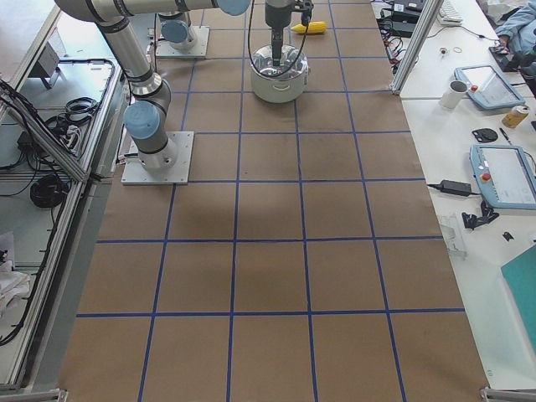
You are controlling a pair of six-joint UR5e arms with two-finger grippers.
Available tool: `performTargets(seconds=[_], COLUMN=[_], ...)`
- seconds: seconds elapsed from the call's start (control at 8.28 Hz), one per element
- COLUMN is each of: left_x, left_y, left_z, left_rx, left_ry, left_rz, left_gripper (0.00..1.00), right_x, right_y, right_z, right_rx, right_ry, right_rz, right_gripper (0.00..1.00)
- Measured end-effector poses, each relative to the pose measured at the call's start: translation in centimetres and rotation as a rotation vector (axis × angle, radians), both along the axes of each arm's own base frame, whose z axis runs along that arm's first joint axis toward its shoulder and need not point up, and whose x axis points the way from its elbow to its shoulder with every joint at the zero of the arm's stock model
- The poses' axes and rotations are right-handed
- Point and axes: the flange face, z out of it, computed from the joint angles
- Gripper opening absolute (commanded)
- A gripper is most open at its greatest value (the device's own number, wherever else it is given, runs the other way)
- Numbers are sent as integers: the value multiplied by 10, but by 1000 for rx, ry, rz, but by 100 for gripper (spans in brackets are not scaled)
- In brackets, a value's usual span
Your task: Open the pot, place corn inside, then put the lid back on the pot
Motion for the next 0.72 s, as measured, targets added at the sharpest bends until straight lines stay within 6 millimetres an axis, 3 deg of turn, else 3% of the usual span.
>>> performTargets(seconds=[0.48, 0.72], left_x=[3, 26], left_y=[-1, -18], left_z=[-1, -12], left_rx=[3, -11], left_ry=[2, -6], left_rz=[-25, -59], left_gripper=[100, 100], right_x=[0, 0], right_y=[0, -1], right_z=[0, -1], right_rx=[1, 3], right_ry=[0, 0], right_rz=[2, 2], right_gripper=[100, 100])
